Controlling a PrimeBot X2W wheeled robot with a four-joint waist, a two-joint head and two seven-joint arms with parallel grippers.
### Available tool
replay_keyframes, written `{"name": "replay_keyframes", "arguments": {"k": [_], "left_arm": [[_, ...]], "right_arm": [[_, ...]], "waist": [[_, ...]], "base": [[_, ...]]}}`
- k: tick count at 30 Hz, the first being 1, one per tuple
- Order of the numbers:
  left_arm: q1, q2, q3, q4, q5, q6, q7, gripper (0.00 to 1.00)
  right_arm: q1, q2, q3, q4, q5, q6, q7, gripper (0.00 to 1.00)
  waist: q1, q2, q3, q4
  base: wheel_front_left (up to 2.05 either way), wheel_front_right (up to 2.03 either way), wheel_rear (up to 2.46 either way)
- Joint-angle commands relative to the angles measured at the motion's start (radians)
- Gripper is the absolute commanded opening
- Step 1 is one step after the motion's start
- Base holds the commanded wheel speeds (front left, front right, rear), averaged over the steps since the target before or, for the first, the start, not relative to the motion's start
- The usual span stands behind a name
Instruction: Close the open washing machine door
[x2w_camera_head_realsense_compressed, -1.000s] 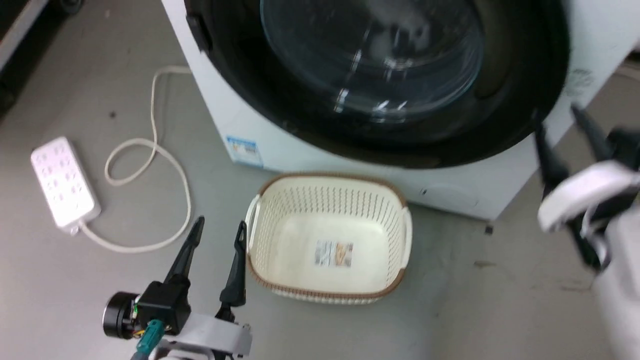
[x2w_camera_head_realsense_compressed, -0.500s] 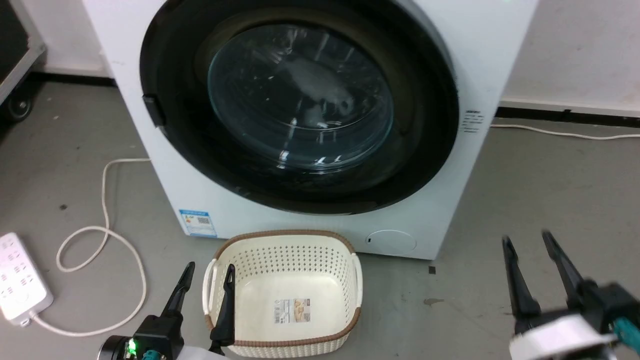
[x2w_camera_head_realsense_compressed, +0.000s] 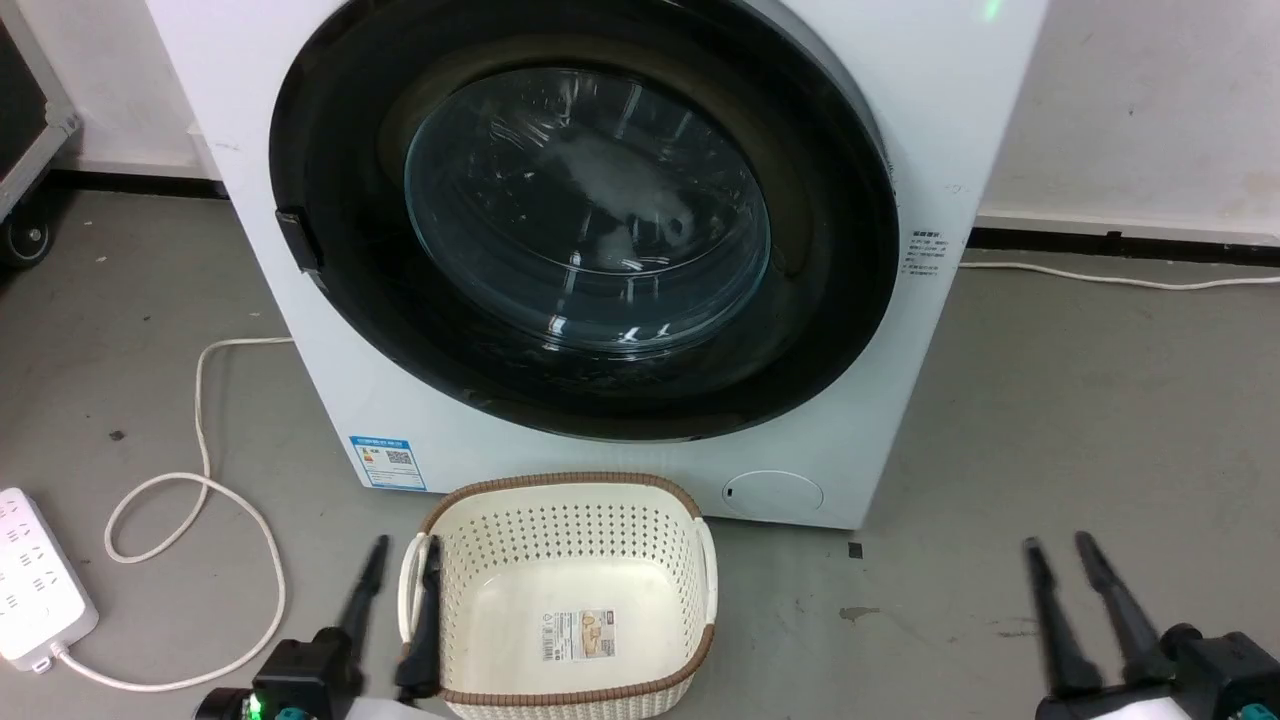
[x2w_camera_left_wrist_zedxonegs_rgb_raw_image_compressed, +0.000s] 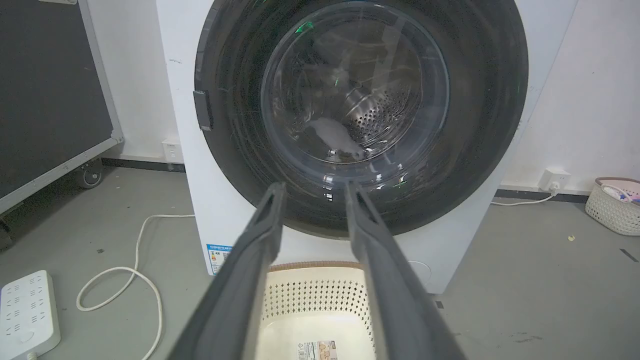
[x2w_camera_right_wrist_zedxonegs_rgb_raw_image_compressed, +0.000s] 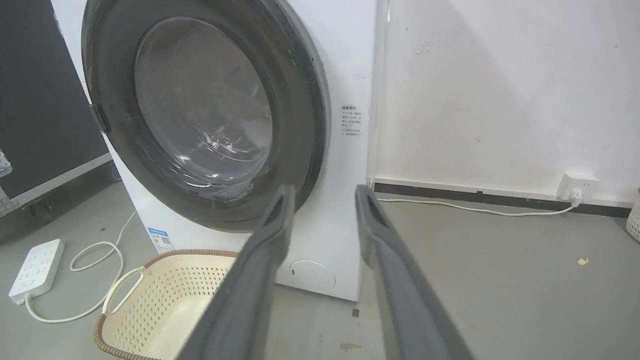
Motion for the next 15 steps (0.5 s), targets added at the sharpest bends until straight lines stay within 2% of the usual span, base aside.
{"name": "replay_keyframes", "arguments": {"k": [1, 15], "left_arm": [[0.0, 0.0, 0.0, 0.0, 0.0, 0.0, 0.0, 0.0], [-0.006, -0.001, 0.003, -0.008, 0.011, 0.005, 0.024, 0.0]], "right_arm": [[0.0, 0.0, 0.0, 0.0, 0.0, 0.0, 0.0, 0.0], [-0.008, 0.0, 0.007, -0.006, -0.008, 0.0, 0.024, 0.0]], "waist": [[0.0, 0.0, 0.0, 0.0], [0.0001, 0.0, 0.003, -0.002]], "base": [[0.0, 0.0, 0.0], [0.0, 0.0, 0.0]]}}
